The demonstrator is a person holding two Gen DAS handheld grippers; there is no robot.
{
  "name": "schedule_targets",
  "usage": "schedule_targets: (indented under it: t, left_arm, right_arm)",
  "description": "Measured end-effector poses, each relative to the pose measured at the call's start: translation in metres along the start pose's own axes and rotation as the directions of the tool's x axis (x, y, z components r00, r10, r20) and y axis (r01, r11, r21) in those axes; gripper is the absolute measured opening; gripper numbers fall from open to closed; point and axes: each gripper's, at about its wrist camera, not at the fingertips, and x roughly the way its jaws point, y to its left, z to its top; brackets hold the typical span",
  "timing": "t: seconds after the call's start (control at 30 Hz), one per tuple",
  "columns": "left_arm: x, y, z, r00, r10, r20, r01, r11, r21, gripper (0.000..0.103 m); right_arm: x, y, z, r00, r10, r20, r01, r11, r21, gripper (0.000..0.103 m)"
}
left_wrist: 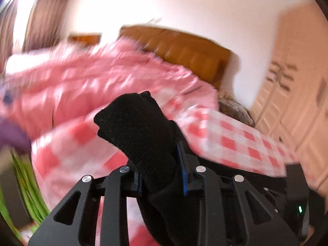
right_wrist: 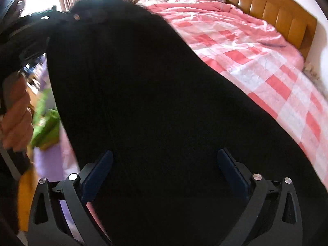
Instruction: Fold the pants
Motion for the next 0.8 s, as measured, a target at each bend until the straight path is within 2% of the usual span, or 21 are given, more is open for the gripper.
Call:
schedule_targets:
  t: [0.03,0.1,0.13,0.2,0.27,0.3,0.37,0.4,0.47,0.5,0.53,0.57,0.6,0.63,0.7,0.73,0.77,0.8]
  left_arm:
    - [-0.015,-0.029,0.004,0.999,-0.027,0.028,0.025,0.997,0.076,0.026]
    - [-0.037,-0.074,-0.001,0.996,-0.063,0.062,0.05,0.979,0.197,0.026]
    - [-0.045,-0.094,-0.004,0.994,-0.083,0.074,0.062,0.967,0.248,0.025]
    - [-0.051,-0.137,-0.014,0.989,-0.123,0.083,0.088,0.935,0.343,0.025]
    - [-0.058,-0.184,-0.039,0.983,-0.169,0.071,0.12,0.887,0.445,0.021]
    - [-0.057,-0.203,-0.053,0.981,-0.183,0.056,0.133,0.861,0.491,0.018]
    - [-0.046,-0.246,-0.094,0.983,-0.184,-0.013,0.155,0.785,0.6,0.017]
    - [-0.039,-0.257,-0.108,0.983,-0.179,-0.035,0.161,0.762,0.628,0.017]
    - [-0.021,-0.28,-0.147,0.978,-0.164,-0.13,0.208,0.691,0.692,0.018]
    - [-0.015,-0.287,-0.161,0.974,-0.153,-0.168,0.228,0.664,0.713,0.021]
    - [-0.014,-0.291,-0.174,0.976,-0.147,-0.163,0.22,0.631,0.744,0.032]
    - [-0.02,-0.292,-0.182,0.975,-0.168,-0.147,0.219,0.599,0.77,0.054]
    - [-0.027,-0.291,-0.185,0.969,-0.195,-0.154,0.241,0.58,0.778,0.069]
    - [-0.04,-0.288,-0.183,0.958,-0.244,-0.15,0.267,0.567,0.78,0.091]
    - [-0.072,-0.274,-0.174,0.937,-0.338,-0.093,0.28,0.56,0.78,0.095]
    - [-0.082,-0.265,-0.168,0.933,-0.352,-0.073,0.276,0.573,0.772,0.097]
    - [-0.091,-0.254,-0.161,0.934,-0.353,-0.052,0.269,0.6,0.754,0.098]
    - [-0.097,-0.235,-0.15,0.941,-0.337,-0.023,0.252,0.655,0.712,0.099]
  right_arm:
    - [-0.014,-0.007,-0.004,0.999,0.008,0.035,-0.009,1.0,0.026,0.096]
    - [-0.065,-0.033,-0.024,0.988,-0.032,0.15,0.017,0.995,0.097,0.097]
    - [-0.086,-0.046,-0.034,0.98,-0.072,0.183,0.048,0.99,0.134,0.097]
    - [-0.14,-0.084,-0.066,0.95,-0.18,0.254,0.116,0.962,0.245,0.098]
    - [-0.181,-0.116,-0.095,0.921,-0.255,0.294,0.138,0.921,0.365,0.098]
    - [-0.21,-0.139,-0.121,0.896,-0.313,0.315,0.147,0.879,0.453,0.098]
    - [-0.243,-0.162,-0.152,0.87,-0.361,0.337,0.136,0.831,0.539,0.098]
    - [-0.261,-0.174,-0.173,0.853,-0.394,0.342,0.135,0.8,0.584,0.098]
    - [-0.278,-0.184,-0.198,0.838,-0.425,0.341,0.136,0.769,0.624,0.098]
    - [-0.282,-0.187,-0.206,0.839,-0.425,0.341,0.129,0.763,0.634,0.098]
    - [-0.284,-0.191,-0.216,0.844,-0.416,0.338,0.114,0.756,0.645,0.098]
    - [-0.283,-0.193,-0.222,0.851,-0.404,0.336,0.101,0.753,0.65,0.098]
    - [-0.282,-0.194,-0.226,0.857,-0.39,0.338,0.087,0.755,0.65,0.098]
    - [-0.278,-0.194,-0.231,0.866,-0.363,0.344,0.062,0.761,0.646,0.098]
    - [-0.269,-0.187,-0.23,0.883,-0.309,0.355,0.012,0.769,0.639,0.098]
    - [-0.26,-0.183,-0.229,0.894,-0.27,0.358,-0.017,0.778,0.628,0.098]
    - [-0.251,-0.177,-0.223,0.904,-0.235,0.357,-0.039,0.787,0.616,0.098]
    - [-0.242,-0.171,-0.219,0.914,-0.195,0.356,-0.067,0.793,0.605,0.098]
